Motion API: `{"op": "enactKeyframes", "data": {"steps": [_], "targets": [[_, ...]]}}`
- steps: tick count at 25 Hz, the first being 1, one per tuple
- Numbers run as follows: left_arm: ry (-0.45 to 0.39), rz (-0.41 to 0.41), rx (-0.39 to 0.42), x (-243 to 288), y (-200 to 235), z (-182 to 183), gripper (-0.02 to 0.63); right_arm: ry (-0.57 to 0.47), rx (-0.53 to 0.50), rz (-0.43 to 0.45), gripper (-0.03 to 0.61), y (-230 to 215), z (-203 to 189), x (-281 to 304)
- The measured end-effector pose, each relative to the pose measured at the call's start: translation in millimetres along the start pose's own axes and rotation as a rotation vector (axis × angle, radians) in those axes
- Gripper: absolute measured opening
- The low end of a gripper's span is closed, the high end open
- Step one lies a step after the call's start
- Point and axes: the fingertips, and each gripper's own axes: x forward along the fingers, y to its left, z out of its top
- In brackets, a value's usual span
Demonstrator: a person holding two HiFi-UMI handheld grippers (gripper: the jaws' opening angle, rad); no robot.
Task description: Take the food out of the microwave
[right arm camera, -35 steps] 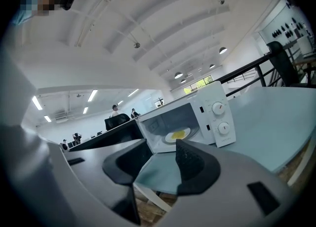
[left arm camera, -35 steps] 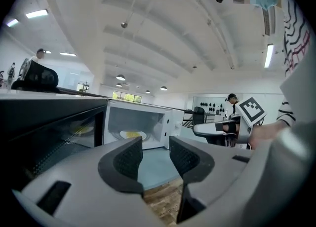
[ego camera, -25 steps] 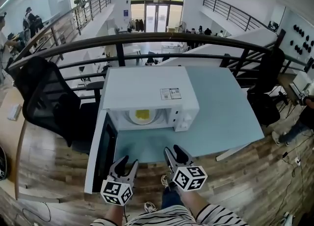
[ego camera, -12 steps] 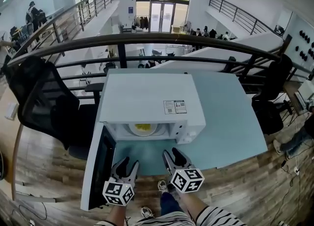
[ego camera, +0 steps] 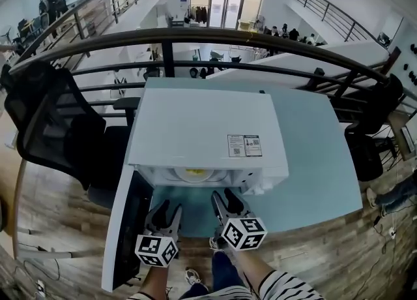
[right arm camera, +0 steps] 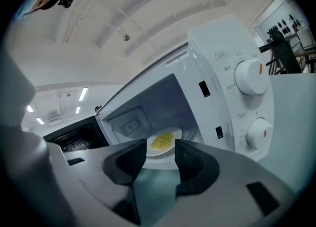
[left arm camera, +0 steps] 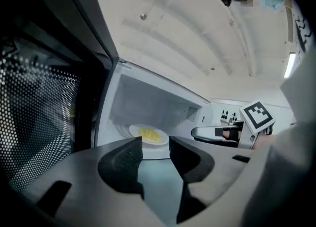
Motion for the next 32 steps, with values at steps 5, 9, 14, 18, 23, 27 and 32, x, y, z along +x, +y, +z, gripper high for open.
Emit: {"op": "enactKeyframes", "data": {"steps": [5,9,14,18,23,27,32], "targets": [[-0.014,0.023,0.017,26.5,9.2,6.4,0.149,-0.021,0.005,-0.011,0.178,-6.2,4.9,25.7],[-0.03,0.03,0.015,44.9,14.1,11.0,0.149,-0.034,0.016,-0.027,0.178,-12.9,6.0,40.3],[-0.035,0.053,0.002,65.8,30.0,11.9,0.149,-0.041,0.015,-0.042,0.178,-19.6,5.5,57.4],[-0.029,0.075,-0.014,83.6,42.0,11.7,0.149,-0.032,0.001,-0.05,0.178,-24.8,4.5,67.8],[0.001,0.082,-0.008,103.0,54.0,7.2,0.149,-0.017,-0.005,-0.053,0.178,-27.9,-2.1,81.1],[0.037,0.09,-0.008,113.0,58.8,1.3,0.152,-0.01,-0.028,-0.077,0.178,-29.8,-5.6,88.9],[0.07,0.086,-0.009,118.6,59.6,-3.9,0.156,0.001,-0.059,-0.114,0.178,-33.5,-11.3,95.7]]}}
